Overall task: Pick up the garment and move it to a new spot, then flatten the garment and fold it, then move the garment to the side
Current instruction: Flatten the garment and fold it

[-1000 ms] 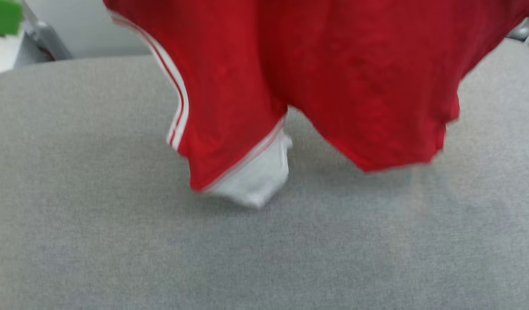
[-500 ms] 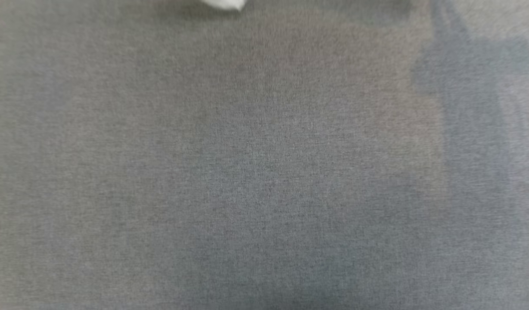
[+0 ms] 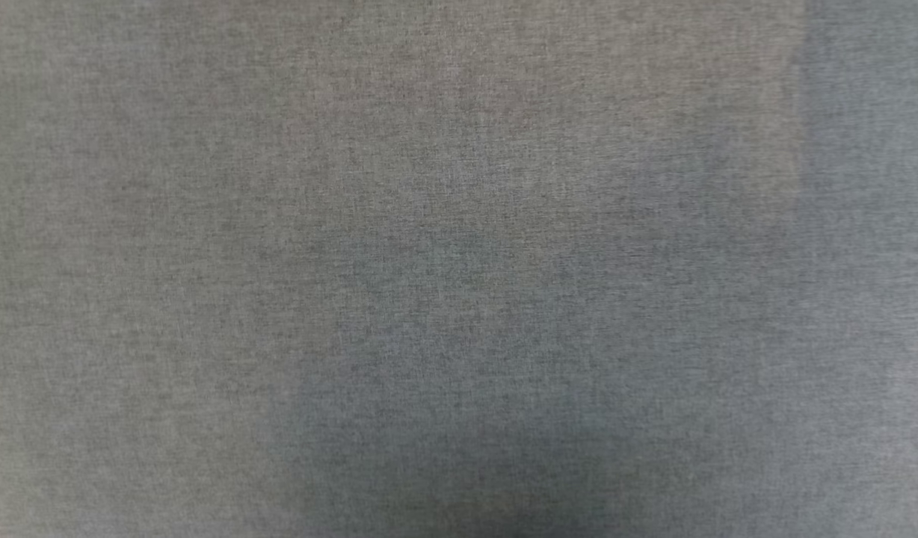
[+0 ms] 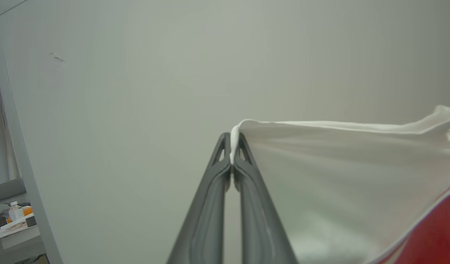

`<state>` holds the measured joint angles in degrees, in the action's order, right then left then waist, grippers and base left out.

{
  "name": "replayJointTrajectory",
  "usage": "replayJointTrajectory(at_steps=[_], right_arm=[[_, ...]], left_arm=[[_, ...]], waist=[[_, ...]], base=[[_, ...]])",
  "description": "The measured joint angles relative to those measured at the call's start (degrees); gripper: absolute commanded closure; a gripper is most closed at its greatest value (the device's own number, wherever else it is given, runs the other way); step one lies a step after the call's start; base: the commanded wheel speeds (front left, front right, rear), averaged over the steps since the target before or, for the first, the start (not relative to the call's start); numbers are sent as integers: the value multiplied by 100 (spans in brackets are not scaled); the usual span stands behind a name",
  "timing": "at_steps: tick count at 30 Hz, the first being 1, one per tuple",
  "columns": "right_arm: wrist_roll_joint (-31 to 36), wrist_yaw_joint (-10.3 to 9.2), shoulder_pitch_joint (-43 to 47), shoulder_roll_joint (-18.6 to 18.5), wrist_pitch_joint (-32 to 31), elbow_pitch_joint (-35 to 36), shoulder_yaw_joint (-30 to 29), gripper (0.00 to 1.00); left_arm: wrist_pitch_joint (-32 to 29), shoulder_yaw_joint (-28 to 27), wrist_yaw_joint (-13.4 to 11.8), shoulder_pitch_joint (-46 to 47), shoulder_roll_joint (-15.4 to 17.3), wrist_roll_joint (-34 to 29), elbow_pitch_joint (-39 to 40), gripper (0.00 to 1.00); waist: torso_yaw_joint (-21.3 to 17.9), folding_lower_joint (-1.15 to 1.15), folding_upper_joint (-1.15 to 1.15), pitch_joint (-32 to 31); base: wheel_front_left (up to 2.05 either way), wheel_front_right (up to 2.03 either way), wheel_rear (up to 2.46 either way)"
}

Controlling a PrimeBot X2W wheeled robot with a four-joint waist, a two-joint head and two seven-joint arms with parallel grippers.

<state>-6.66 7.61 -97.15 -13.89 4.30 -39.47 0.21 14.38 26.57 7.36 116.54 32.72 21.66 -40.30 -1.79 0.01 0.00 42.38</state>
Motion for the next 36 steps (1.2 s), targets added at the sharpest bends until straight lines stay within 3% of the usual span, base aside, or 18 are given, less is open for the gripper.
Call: replayJointTrajectory(at_steps=[5, 15, 26, 36], right_arm=[[154, -1, -33, 57, 290, -394, 0, 100], [110, -2, 1210, -16, 856, -865, 291, 100], [-296, -2, 3252, -119, 1016, -725, 679, 100], [-1094, -2, 5250, -314, 1017, -517, 1172, 100]], left_arm=[[29, -254, 1, -390, -199, 200, 208, 100], [30, -839, 1, -3151, -856, 488, 1336, 100], [29, -653, 1, -6210, -1274, 740, 2011, 100], [29, -365, 1, -8262, -1298, 960, 1860, 100]], waist=[[148, 0, 0, 115], [404, -1, 0, -143], [518, -2, 0, -1108], [602, -2, 0, -2210]], base=[[0, 0, 0], [0, 0, 0], [0, 0, 0], [0, 0, 0]])
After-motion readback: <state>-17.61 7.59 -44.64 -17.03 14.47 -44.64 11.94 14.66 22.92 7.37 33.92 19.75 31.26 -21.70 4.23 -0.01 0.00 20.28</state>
